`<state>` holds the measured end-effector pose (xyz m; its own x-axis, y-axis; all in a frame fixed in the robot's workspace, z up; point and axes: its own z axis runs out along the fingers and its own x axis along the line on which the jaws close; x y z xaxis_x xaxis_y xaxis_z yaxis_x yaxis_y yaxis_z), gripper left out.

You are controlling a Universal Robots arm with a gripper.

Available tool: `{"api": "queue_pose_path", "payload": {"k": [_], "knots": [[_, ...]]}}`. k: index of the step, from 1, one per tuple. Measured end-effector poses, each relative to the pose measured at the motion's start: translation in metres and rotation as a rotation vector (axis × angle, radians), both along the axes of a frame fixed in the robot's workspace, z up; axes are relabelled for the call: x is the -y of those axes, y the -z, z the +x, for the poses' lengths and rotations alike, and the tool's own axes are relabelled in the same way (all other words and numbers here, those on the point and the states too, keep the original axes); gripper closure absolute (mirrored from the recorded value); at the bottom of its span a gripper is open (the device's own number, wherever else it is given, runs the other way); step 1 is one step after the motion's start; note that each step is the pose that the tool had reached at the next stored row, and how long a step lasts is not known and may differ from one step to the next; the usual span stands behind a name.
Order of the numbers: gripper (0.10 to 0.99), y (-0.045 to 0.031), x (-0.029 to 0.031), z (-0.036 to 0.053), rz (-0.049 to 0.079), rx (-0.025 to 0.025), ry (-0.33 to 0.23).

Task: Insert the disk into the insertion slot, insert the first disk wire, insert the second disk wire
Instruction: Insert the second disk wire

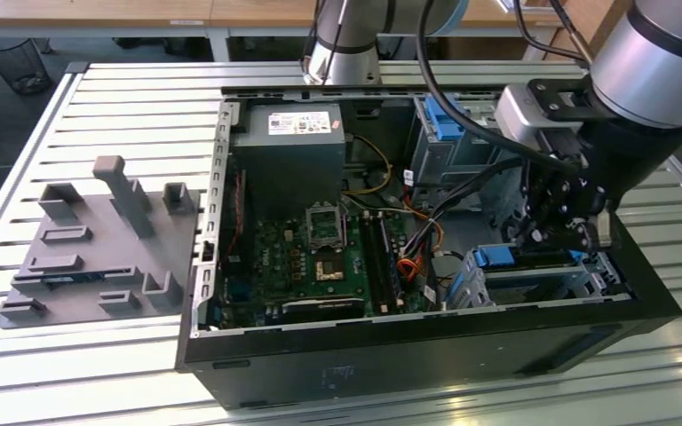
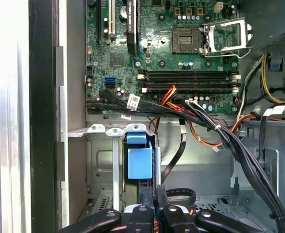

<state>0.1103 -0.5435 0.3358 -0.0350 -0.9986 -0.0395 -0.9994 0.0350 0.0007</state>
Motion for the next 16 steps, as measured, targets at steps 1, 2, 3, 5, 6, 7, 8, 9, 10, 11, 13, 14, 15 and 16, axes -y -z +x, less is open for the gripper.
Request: {"api": "queue_pose_path", "payload": {"k": [1,2,3,5,6,7,8,9,10,11,13,14,15,16], "knots": [[0.937,0.0000,0.0008,0.0000,0.000,0.0000,0.000],[0.937,0.0001,0.0020,0.0000,0.001,0.0000,0.000],[0.937,0.0000,0.0029,0.0001,0.001,0.0000,0.000],[0.937,0.0000,0.0034,0.0001,0.002,0.0000,-0.004],[0.937,0.0001,0.0034,0.0002,0.003,0.0000,-0.009],[0.937,0.0002,0.0034,0.0004,0.003,0.0000,-0.014],[0.937,0.0002,0.0034,0.0008,0.003,0.0000,-0.017],[0.937,0.0002,0.0035,0.0016,0.003,-0.0002,-0.017],[0.937,0.0004,0.0035,0.0025,0.003,-0.0004,-0.017],[0.937,0.0005,0.0035,0.0032,0.003,-0.0005,-0.017],[0.937,0.0008,0.0035,0.0039,0.003,-0.0006,-0.017],[0.937,0.0011,0.0035,0.0039,0.003,-0.0007,-0.017],[0.937,0.0013,0.0035,0.0041,0.003,-0.0007,-0.016],[0.937,0.0016,0.0035,0.0043,0.003,-0.0008,-0.017]]}}
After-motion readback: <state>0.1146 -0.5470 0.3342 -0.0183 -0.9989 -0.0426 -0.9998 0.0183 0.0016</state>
